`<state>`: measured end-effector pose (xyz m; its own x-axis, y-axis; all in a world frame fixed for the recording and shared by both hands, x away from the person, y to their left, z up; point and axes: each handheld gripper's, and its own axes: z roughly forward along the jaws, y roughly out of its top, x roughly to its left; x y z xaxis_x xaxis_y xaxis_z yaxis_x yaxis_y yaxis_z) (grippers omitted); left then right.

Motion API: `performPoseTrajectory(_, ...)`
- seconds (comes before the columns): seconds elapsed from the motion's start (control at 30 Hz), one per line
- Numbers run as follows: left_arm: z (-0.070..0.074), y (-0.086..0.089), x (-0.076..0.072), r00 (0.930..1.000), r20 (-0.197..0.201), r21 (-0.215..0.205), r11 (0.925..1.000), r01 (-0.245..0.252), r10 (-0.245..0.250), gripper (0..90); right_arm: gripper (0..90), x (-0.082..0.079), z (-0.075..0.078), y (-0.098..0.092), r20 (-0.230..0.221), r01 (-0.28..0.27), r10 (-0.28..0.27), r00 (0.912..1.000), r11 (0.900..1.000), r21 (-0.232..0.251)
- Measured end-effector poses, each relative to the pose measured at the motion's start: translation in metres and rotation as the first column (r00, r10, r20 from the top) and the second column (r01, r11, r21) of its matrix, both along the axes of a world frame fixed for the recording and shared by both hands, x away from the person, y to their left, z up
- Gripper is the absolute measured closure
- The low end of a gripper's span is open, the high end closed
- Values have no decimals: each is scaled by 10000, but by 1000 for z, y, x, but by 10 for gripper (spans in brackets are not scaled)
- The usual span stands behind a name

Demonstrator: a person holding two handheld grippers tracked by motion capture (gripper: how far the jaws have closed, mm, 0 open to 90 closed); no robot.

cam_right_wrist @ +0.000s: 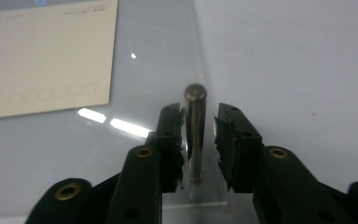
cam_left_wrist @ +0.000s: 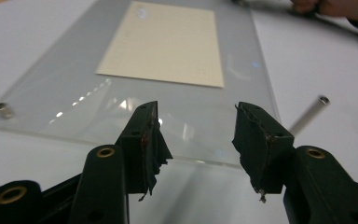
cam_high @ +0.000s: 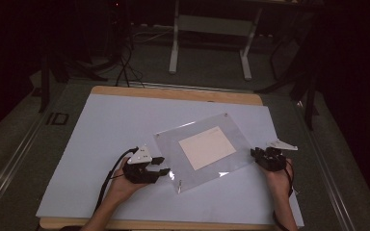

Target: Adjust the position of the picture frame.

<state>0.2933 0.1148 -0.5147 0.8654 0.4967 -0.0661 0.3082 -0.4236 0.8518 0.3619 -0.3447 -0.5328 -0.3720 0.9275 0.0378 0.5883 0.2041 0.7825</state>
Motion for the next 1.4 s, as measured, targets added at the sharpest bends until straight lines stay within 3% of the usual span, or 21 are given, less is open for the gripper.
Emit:
performPoseTrajectory(0.07,-1,-4,-4,9993,-78,-104,9993,364,-365,523,831,0,0,3,-81,35,-35,10000,10000,50)
performPoseTrajectory(0.17,-2,-9,-8,9976,-76,-177,9974,693,-694,518,839,0,1,6,-55,94,-95,9999,9997,-224)
performPoseTrajectory(0.2,-2,-17,-12,9928,2,-89,9928,1197,-1197,518,839,1,1,7,-86,129,-131,9999,9996,-249)
performPoseTrajectory(0.27,-4,-24,-14,9882,78,158,9881,1529,-1530,523,838,1,1,6,-107,176,-177,9998,9998,-99)
performPoseTrajectory(0.37,-6,-28,-15,9856,44,390,9849,1689,-1692,524,837,1,1,6,-131,241,-242,9996,9997,-64)
performPoseTrajectory(0.4,-7,-32,-17,9781,22,358,9775,2078,-2080,524,837,1,1,6,-134,273,-274,9995,9996,-70)
performPoseTrajectory(0.57,-10,-45,-16,9798,12,556,9783,1997,-2000,615,838,1,1,7,-154,345,-345,9993,9994,1)
performPoseTrajectory(0.63,-12,-51,-14,9773,-10,495,9761,2116,-2119,666,838,1,1,7,-172,397,-396,9991,9992,45)
performPoseTrajectory(0.73,-15,-60,-14,9759,171,871,9726,2154,-2176,819,839,1,2,7,-244,388,-387,9990,9992,-2)
performPoseTrajectory(0.97,-17,-64,-16,9723,555,1203,9682,2191,-2270,822,841,1,2,8,-288,467,-467,9985,9989,-2)
performPoseTrajectory(1.03,-15,-66,-17,9663,818,1560,9608,2293,-2439,833,840,1,2,8,-298,535,-534,9981,9986,36)
performPoseTrajectory(1.23,-11,-73,-27,9604,1684,2505,9520,1761,-2220,822,841,1,3,9,-343,797,-792,9963,9967,132)
performPoseTrajectory(1.33,-7,-70,-26,9626,1740,2468,9555,1614,-2076,822,841,3,4,10,-355,763,-756,9965,9969,190)
performPoseTrajectory(1.4,-2,-65,-26,9659,1684,2208,9625,1576,-1968,824,841,7,4,12,-416,688,-669,9969,9966,444)
